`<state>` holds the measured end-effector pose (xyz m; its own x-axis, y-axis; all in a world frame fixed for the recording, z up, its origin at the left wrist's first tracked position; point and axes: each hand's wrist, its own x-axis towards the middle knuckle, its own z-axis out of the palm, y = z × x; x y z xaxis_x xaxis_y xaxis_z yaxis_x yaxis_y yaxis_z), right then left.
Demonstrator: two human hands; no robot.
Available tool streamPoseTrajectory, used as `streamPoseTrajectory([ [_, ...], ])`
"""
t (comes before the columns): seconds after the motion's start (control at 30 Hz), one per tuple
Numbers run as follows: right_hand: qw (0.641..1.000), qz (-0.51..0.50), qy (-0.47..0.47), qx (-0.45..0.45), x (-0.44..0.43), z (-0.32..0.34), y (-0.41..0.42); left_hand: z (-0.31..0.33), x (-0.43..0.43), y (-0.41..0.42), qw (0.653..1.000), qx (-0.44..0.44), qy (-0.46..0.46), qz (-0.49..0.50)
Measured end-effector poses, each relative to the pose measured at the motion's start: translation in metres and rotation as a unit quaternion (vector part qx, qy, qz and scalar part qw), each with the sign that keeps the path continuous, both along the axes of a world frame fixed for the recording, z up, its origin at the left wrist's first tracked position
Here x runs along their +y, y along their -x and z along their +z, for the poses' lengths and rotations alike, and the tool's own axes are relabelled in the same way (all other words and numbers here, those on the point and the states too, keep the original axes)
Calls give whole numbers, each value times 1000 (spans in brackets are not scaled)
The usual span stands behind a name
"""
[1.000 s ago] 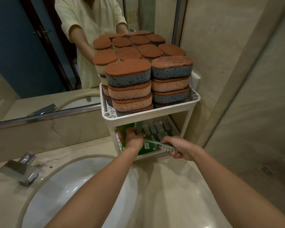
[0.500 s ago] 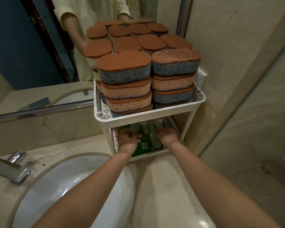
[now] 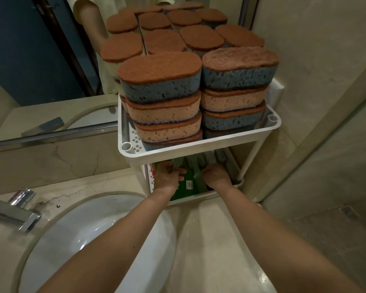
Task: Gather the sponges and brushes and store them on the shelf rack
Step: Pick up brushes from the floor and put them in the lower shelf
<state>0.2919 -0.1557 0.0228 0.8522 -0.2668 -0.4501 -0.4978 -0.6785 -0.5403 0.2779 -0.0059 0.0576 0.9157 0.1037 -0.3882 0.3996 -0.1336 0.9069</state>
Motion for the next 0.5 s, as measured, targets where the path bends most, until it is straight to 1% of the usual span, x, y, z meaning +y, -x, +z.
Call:
streamPoseTrajectory([
  [0.13, 1000, -16, -21, -17, 0, -2, 2, -1, 2, 2, 1000, -3, -4, -7],
  [0.23, 999, 4, -24, -30, -1, 3, 6, -1, 4, 4, 999, -15, -23, -29],
  [0.27, 998, 7, -27, -55, -2, 5, 8, -2, 4, 4, 998, -21, -37, -38],
  [0.37, 983, -9, -57, -176, -6, 16, 15, -3, 5, 7, 993, -30, -83, -74],
  [0.43, 972, 35, -62, -222, -9, 25, 21, -1, 2, 9, 988, -42, -105, -107],
  [0.5, 963, 112, -30, -242, -13, 32, 27, 5, -3, 10, 982, -53, -121, -135],
])
